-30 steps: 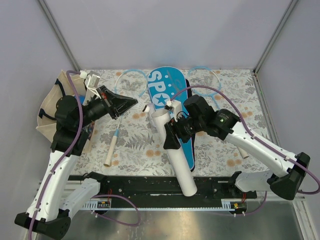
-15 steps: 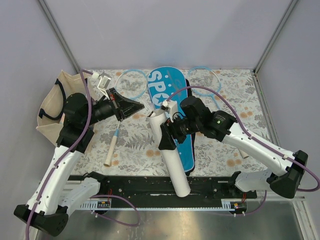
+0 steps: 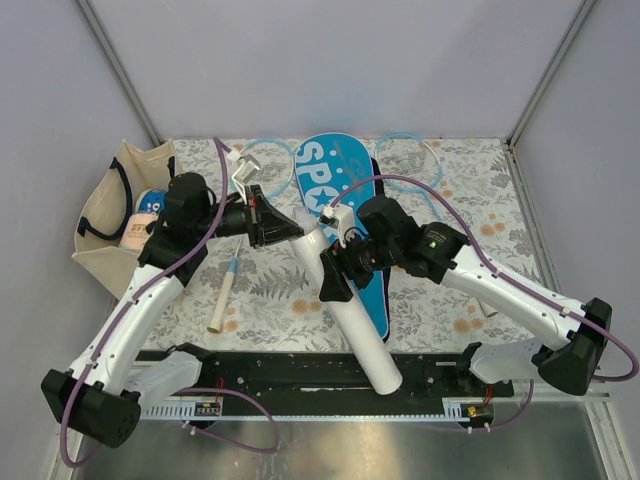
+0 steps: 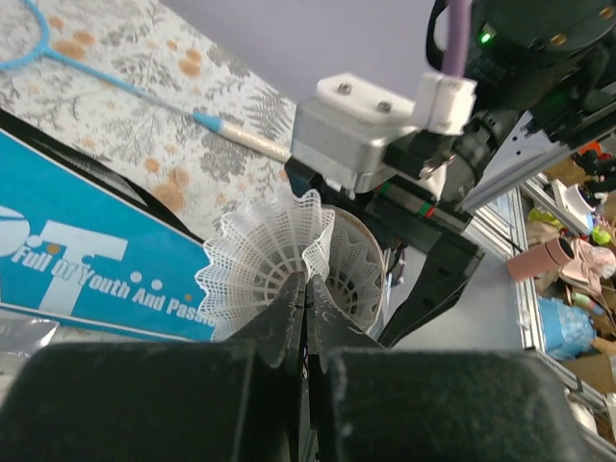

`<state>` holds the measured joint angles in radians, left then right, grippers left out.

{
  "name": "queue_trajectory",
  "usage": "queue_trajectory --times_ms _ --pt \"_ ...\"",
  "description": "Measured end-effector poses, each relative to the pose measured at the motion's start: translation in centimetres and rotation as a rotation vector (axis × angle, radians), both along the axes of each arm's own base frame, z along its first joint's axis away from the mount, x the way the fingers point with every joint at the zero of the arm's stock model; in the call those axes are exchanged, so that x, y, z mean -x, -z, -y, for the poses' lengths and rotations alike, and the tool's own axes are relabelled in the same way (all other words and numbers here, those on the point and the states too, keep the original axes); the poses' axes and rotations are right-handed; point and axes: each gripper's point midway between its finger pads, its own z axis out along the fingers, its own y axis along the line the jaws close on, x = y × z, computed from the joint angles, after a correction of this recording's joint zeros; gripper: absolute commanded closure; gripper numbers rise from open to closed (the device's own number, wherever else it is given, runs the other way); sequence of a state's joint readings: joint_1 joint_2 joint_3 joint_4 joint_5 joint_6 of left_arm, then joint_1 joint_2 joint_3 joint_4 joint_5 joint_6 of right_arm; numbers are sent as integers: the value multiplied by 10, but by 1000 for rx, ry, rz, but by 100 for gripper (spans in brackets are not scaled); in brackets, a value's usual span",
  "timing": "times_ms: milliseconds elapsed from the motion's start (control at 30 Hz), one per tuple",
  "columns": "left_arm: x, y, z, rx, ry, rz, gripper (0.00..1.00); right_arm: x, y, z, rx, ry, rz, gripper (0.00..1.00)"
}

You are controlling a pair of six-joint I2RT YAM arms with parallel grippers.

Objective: Pack up the badminton gear

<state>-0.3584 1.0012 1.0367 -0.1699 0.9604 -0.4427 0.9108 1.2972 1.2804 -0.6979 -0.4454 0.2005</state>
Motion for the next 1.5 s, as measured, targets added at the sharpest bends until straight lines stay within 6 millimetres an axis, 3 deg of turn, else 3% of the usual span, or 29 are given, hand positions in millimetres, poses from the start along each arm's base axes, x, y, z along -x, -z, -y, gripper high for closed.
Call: queue_trajectory --times_ms 133,300,433,533,800,1000,1200,1333,1500 --pt "1 16 2 -35 35 -37 100 -2 5 5 30 7 18 63" --pt "5 20 4 -46 59 -37 99 -4 9 8 56 5 40 68" --pt "9 25 2 -47 57 -35 83 -4 11 10 71 0 58 69" --pt "11 26 1 -47 49 -28 65 -3 12 10 74 -17 69 69" --pt "14 22 -5 -56 4 -24 48 2 13 6 53 -76 95 71" --pt "14 5 -6 -44 -35 -48 36 0 17 2 32 -80 106 71" --pt "14 -9 -6 -25 -67 -66 32 -5 18 2 17 -60 119 71" --pt "4 -11 -13 -57 -156 -73 39 -7 15 1 6 -58 133 71" --pt "-11 -6 -24 -113 -269 -61 39 -7 10 1 -8 -57 145 71"
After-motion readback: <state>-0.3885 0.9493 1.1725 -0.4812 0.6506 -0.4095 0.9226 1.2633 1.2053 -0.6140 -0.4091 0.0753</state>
